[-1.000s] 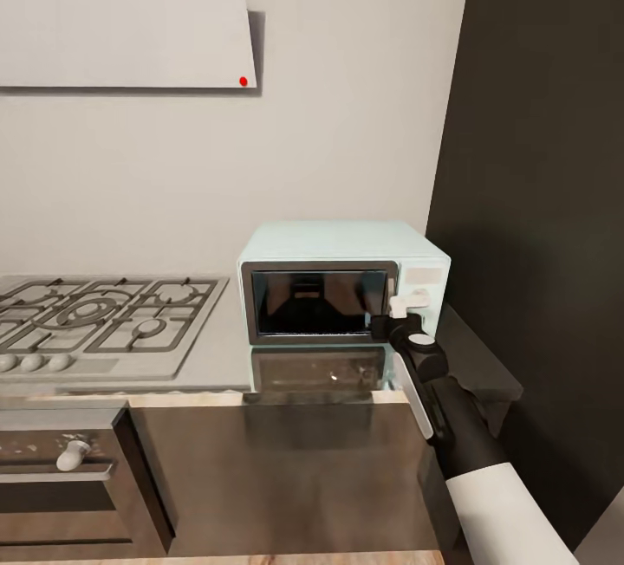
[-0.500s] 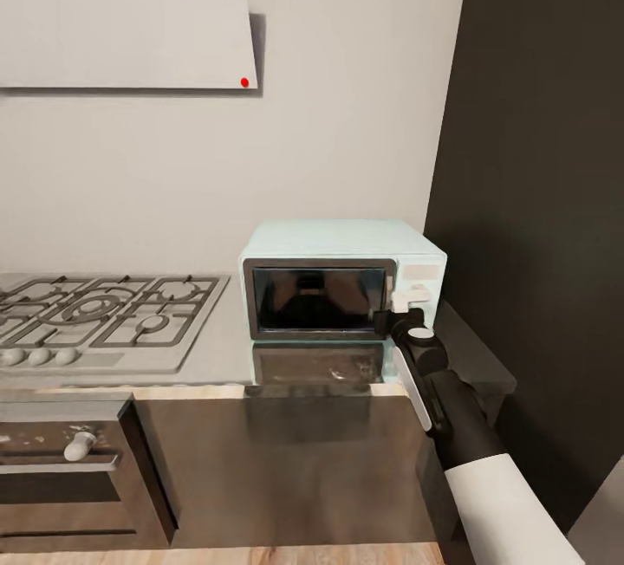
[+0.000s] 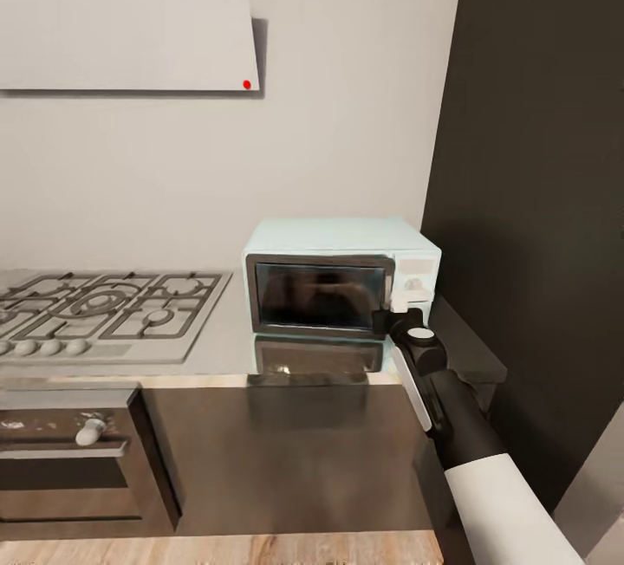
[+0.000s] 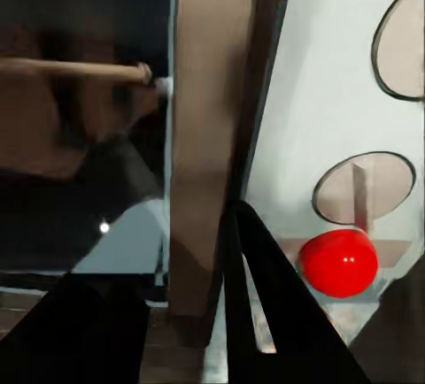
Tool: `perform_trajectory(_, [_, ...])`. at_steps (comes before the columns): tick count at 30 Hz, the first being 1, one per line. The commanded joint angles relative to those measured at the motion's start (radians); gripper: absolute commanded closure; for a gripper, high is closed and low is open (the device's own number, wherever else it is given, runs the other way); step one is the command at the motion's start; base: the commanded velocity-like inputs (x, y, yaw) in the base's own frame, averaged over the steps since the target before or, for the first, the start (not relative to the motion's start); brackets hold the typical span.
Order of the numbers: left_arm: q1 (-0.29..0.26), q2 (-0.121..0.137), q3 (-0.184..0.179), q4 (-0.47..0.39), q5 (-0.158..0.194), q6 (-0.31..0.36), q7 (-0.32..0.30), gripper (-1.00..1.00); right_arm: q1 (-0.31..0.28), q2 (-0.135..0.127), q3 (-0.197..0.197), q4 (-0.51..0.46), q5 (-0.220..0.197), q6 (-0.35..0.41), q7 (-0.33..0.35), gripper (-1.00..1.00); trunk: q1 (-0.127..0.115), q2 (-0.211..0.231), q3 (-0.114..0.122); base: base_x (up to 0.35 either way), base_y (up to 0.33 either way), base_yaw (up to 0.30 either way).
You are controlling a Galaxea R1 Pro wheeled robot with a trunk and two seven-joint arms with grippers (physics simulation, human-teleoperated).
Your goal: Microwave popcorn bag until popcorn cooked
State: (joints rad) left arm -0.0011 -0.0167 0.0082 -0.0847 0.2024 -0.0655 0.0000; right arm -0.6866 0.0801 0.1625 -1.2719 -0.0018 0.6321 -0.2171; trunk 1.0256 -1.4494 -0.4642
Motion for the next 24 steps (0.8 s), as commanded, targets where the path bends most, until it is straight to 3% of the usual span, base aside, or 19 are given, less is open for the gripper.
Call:
perform_trajectory(1, [0.0, -0.001, 0.0, 0.0, 0.006, -0.002, 0.0, -1.0, -0.001, 0.0, 0.001, -0.001, 0.001, 0.006, -0.007, 1.0, -0.001, -0.001, -0.001, -0.316, 0.0, 0.0])
perform_trajectory(11, [0.0, -0.002, 0.0, 0.0, 0.006, -0.002, 0.0, -1.0, 0.0, 0.0, 0.002, 0.002, 0.002, 0.006, -0.007, 1.0, -0.001, -0.001, -0.001, -0.312, 0.0, 0.0])
perform_trajectory(21, [0.0, -0.002, -0.001, 0.0, 0.005, -0.002, 0.0, -1.0, -0.001, 0.0, 0.002, 0.0, 0.003, 0.007, -0.007, 1.0, -0.001, -0.001, -0.001, -0.194, 0.0, 0.0])
perform_trajectory(22, [0.0, 0.003, -0.001, 0.001, 0.005, -0.002, 0.0, -1.0, 0.0, 0.0, 0.119, -0.003, -0.021, 0.007, -0.007, 1.0, -0.001, -0.001, -0.001, 0.0, 0.0, 0.0])
perform_trajectory(24, [0.0, 0.002, -0.001, 0.001, 0.005, -0.002, 0.0, -1.0, 0.003, 0.007, 0.111, 0.001, -0.029, 0.011, -0.009, 1.0, -0.001, -0.001, -0.001, 0.0, 0.0, 0.0])
